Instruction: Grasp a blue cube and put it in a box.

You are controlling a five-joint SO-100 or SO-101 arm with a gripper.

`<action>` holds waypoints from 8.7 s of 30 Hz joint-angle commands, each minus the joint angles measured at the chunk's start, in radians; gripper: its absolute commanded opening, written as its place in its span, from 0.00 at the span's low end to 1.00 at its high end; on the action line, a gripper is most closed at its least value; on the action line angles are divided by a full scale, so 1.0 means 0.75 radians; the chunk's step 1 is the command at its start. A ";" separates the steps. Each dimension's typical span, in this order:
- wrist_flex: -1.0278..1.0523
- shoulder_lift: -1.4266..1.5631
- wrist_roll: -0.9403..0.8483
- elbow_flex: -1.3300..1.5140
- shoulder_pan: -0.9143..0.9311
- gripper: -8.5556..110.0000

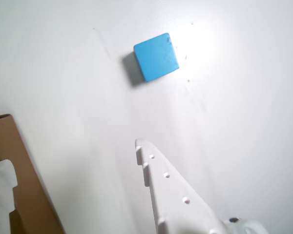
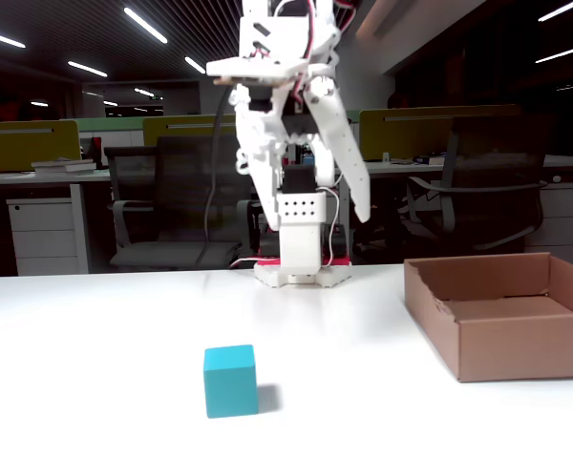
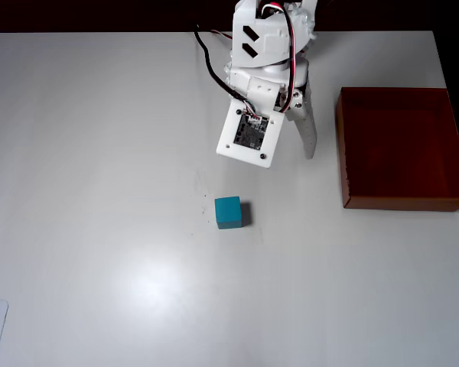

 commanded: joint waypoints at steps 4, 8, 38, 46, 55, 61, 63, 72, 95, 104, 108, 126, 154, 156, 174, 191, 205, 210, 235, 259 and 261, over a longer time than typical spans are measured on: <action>0.018 -0.198 -0.223 -0.280 0.098 0.33; -0.031 -0.346 -0.284 -0.378 0.145 0.33; -0.284 -0.892 -0.552 -0.472 0.266 0.30; -0.301 -0.914 -0.528 -0.470 0.225 0.27; -0.325 -0.916 -0.505 -0.460 0.200 0.22; -0.331 -0.916 -0.495 -0.452 0.196 0.20; -0.340 -0.916 -0.493 -0.448 0.194 0.19; -0.364 -0.896 -0.477 -0.436 0.192 0.17; -0.039 -0.415 -0.106 -0.475 -0.006 0.17; 0.229 -0.266 0.172 -0.560 -0.258 0.17; 0.299 -0.202 0.292 -0.565 -0.399 0.18; 0.274 -0.020 0.667 -0.278 -0.976 0.18; -0.344 -0.573 0.789 -0.086 -1.172 0.18; -0.354 -0.595 0.789 -0.096 -1.172 0.18; -0.346 -0.646 0.789 -0.112 -1.170 0.28; -0.266 -0.487 0.802 -0.063 -1.170 0.40; -0.139 -0.110 0.802 0.022 -1.084 0.40; -0.168 0.045 0.802 0.090 -1.006 0.36; -0.317 0.898 0.808 0.630 -1.019 0.19; -0.337 1.655 0.808 1.350 -1.033 0.19; -0.344 1.687 0.808 1.387 -1.039 0.19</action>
